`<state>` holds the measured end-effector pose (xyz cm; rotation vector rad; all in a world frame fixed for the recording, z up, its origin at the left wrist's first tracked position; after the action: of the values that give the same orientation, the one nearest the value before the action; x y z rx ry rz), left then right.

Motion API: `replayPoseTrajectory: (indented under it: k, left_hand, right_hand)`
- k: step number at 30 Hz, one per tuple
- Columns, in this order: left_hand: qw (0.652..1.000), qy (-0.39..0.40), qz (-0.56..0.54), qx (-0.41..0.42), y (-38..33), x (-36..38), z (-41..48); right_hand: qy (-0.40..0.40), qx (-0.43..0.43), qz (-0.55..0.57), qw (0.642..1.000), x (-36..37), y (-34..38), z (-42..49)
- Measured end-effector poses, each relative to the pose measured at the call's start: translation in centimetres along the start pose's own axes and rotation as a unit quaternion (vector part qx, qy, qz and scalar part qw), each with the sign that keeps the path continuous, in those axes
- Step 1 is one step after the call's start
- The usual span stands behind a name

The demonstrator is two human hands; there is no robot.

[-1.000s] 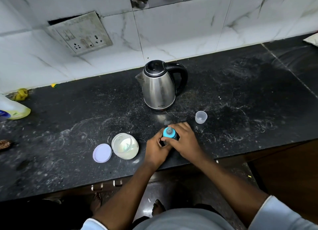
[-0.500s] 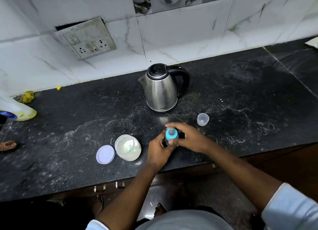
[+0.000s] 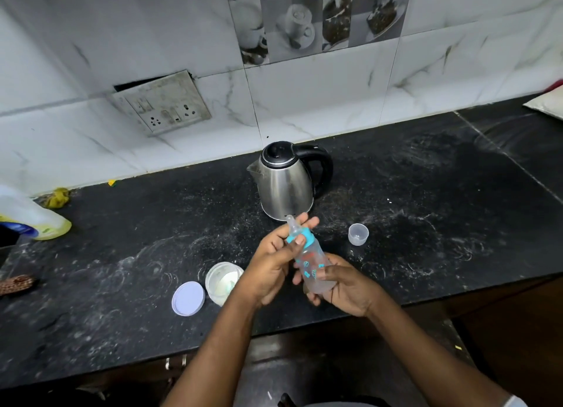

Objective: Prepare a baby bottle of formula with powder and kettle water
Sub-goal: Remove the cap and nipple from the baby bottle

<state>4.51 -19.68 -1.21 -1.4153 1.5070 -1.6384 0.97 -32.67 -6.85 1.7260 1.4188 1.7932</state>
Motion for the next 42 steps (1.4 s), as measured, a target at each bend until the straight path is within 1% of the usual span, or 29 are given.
replayPoseTrajectory:
  k: [2, 4, 6, 8, 10, 12, 13, 15, 16, 17, 18, 20, 21, 22, 23, 24, 26, 28, 30, 33, 34, 35, 37, 38, 40, 41, 42]
  left_hand:
    - [0.998, 0.065, -0.024, 0.000, -0.8, 0.2, 0.4]
    - [0.995, 0.097, -0.035, 0.008, -1.7, 0.7, 0.6]
    - [0.994, 0.096, -0.039, 0.020, -2.1, 1.0, 0.8]
    - [0.996, 0.079, -0.035, 0.030, -2.0, 1.0, 0.8]
    - [0.998, 0.040, -0.017, 0.040, -1.9, 1.0, 0.9]
    - [0.998, -0.039, 0.010, 0.051, -1.4, 1.2, 0.9]
    - [0.995, -0.083, 0.020, 0.058, -1.0, 1.4, 0.8]
    - [0.983, -0.167, 0.035, 0.071, -0.2, 1.6, 0.5]
    - [0.975, -0.202, 0.051, 0.080, 0.1, 1.6, 0.3]
    - [0.966, -0.230, 0.077, 0.091, 0.2, 1.6, 0.0]
    - [0.955, -0.255, 0.118, 0.099, 0.1, 1.6, -0.3]
    - [0.923, -0.294, 0.221, 0.116, -0.5, 1.3, -0.6]
    - [0.911, -0.296, 0.260, 0.120, -0.6, 1.1, -0.5]
    - [0.911, -0.277, 0.281, 0.117, -0.7, 1.2, -0.3]
    - [0.920, -0.246, 0.286, 0.107, -0.5, 1.2, 0.0]
    - [0.936, -0.202, 0.273, 0.092, -0.1, 1.3, 0.2]
    - [0.967, -0.116, 0.213, 0.075, 0.8, 1.3, 0.2]
    - [0.980, -0.069, 0.166, 0.082, 1.0, 1.1, 0.0]
    - [0.978, -0.072, 0.171, 0.092, 0.6, 0.9, -0.1]
    - [0.947, -0.131, 0.279, 0.094, -0.1, 0.3, 0.0]
    - [0.936, -0.134, 0.313, 0.085, -0.2, 0.2, 0.0]
    - [0.934, -0.120, 0.328, 0.076, -0.1, 0.2, 0.0]
    - [0.940, -0.072, 0.324, 0.072, 0.0, 0.2, -0.1]
    - [0.936, -0.062, 0.336, 0.080, 0.0, 0.0, 0.0]
    - [0.916, -0.082, 0.380, 0.104, -0.2, -0.4, 0.1]
    - [0.914, -0.100, 0.377, 0.113, -0.2, -0.5, 0.0]
    - [0.922, -0.120, 0.349, 0.116, -0.3, -0.6, 0.0]
  right_hand:
    - [0.061, 0.024, 0.033, 0.997, 0.4, 0.1, -0.1]
    - [0.100, 0.035, 0.054, 0.993, 0.7, 0.5, -0.3]
    - [0.089, 0.025, 0.026, 0.995, 0.5, 0.9, -0.4]
    - [0.046, 0.006, -0.006, 0.999, 0.2, 1.2, -0.5]
    - [0.000, -0.022, -0.033, 0.999, -0.1, 1.4, -0.5]
    - [-0.072, -0.063, -0.099, 0.991, -0.8, 1.2, 0.0]
    - [-0.121, -0.093, -0.143, 0.978, -1.2, 1.1, 0.3]
    - [-0.212, -0.152, -0.229, 0.938, -1.6, 0.8, 0.5]
    - [-0.244, -0.169, -0.268, 0.917, -1.7, 0.4, 0.4]
    - [-0.262, -0.181, -0.298, 0.900, -1.7, 0.1, 0.2]
    - [-0.261, -0.193, -0.315, 0.892, -1.6, -0.2, 0.1]
    - [-0.231, -0.213, -0.343, 0.885, -1.5, -1.0, 0.1]
    - [-0.222, -0.218, -0.357, 0.881, -1.4, -1.2, 0.1]
    - [-0.219, -0.224, -0.359, 0.879, -1.6, -1.5, 0.2]
    - [-0.218, -0.227, -0.356, 0.880, -1.4, -1.4, 0.2]
    - [-0.219, -0.231, -0.340, 0.885, -1.4, -1.5, 0.3]
    - [-0.219, -0.231, -0.305, 0.898, -1.4, -1.4, 0.5]
    - [-0.226, -0.218, -0.279, 0.908, -1.3, -1.1, 0.5]
    - [-0.231, -0.209, -0.269, 0.912, -1.4, -0.9, 0.4]
    - [-0.230, -0.194, -0.288, 0.909, -1.5, -1.0, 0.4]
    - [-0.231, -0.190, -0.297, 0.907, -1.4, -1.1, 0.4]
    - [-0.235, -0.189, -0.312, 0.901, -1.5, -1.1, 0.5]
    - [-0.239, -0.189, -0.323, 0.896, -1.6, -1.2, 0.6]
    - [-0.239, -0.190, -0.324, 0.895, -1.7, -1.3, 0.7]
    - [-0.232, -0.189, -0.338, 0.892, -1.9, -1.5, 1.1]
    - [-0.234, -0.187, -0.355, 0.886, -2.1, -1.6, 1.2]
    - [-0.240, -0.184, -0.377, 0.876, -2.3, -1.6, 1.4]
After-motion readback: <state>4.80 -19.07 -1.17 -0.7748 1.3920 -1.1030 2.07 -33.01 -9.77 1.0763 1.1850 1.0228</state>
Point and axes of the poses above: each hand's wrist, its own z-axis towards the middle knuckle, its own x-axis out of the palm, y = z × x, the point moved 5 cm from there along z, towards the middle knuckle, and after that the axes turned 3 degrees about -y, right-handed, at the moved point
